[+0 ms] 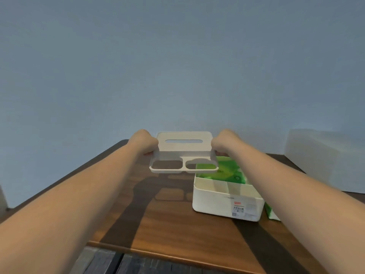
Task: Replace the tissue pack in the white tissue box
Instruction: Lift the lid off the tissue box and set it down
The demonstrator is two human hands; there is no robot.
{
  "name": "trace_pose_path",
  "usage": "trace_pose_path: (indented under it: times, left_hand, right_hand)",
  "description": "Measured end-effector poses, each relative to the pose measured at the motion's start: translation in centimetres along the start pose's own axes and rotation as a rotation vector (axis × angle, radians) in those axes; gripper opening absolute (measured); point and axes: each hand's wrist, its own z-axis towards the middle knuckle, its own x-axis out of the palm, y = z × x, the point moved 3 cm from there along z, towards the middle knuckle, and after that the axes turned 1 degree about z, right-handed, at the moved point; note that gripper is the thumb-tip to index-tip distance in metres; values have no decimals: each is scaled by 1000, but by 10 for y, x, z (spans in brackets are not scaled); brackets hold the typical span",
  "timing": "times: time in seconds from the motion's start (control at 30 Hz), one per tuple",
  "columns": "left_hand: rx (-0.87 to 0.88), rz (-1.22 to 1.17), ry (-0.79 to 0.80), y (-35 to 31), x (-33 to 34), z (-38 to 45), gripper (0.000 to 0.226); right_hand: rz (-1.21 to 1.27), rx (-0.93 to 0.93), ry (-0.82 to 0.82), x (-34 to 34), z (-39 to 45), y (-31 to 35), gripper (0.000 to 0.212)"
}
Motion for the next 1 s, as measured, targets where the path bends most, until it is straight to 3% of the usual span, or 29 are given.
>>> trace_pose_path:
  times: [0.13, 0.43, 0.67, 1.0]
  left_hand:
    - [-45, 27, -10, 34, -9, 10, 13]
    - [-143, 158, 15, 95, -2, 22, 21]
    - [-192, 181, 82, 119, 20, 34, 14]
    - [-193, 245, 70, 141, 29, 41, 20]
  right_hand:
    - [-101, -59, 62, 28, 5, 29, 24]
    - [-340, -138, 184, 96, 17, 62, 32]
    - [-607, -95, 370, 127, 24, 72, 31]
    - [-728, -68, 536, 158, 22, 65, 31]
